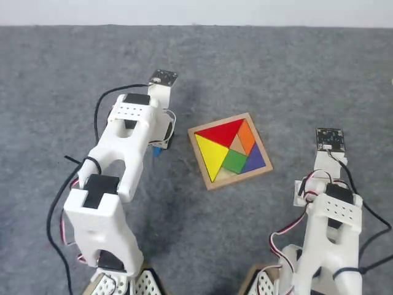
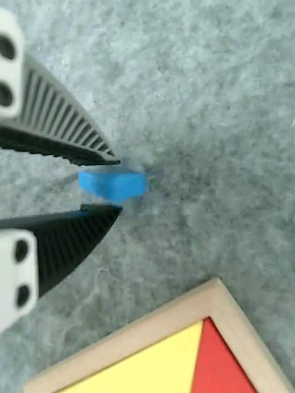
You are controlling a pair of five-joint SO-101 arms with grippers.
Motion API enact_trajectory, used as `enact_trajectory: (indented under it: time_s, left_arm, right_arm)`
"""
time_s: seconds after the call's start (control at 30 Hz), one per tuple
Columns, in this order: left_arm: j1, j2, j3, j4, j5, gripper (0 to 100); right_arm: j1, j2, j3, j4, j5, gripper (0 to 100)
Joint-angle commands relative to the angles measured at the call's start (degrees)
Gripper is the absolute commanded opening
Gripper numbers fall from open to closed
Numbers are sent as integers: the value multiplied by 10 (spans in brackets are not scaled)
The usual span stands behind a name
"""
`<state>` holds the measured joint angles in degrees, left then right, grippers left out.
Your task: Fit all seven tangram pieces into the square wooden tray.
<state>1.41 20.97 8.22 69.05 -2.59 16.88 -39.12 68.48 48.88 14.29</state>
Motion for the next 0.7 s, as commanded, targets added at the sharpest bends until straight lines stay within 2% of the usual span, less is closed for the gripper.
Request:
enact_trajectory:
  time_s: [0.0, 0.23, 0.4, 0.53, 0.67]
  left_arm:
    - [4, -4, -27, -11, -8, 120]
    - [6, 0, -27, -18, -9, 118]
    - [7, 49, -34, -43, -9, 114]
    - [14, 51, -67, -10, -47, 8]
    - [34, 51, -116, 64, -52, 11]
  right_arm:
    - [-5, -18, -4, -8, 8, 91]
    - [-5, -18, -4, -8, 8, 91]
    - [-5, -18, -4, -8, 8, 91]
    - [-5, -18, -4, -8, 8, 91]
    - [-5, -18, -4, -8, 8, 91]
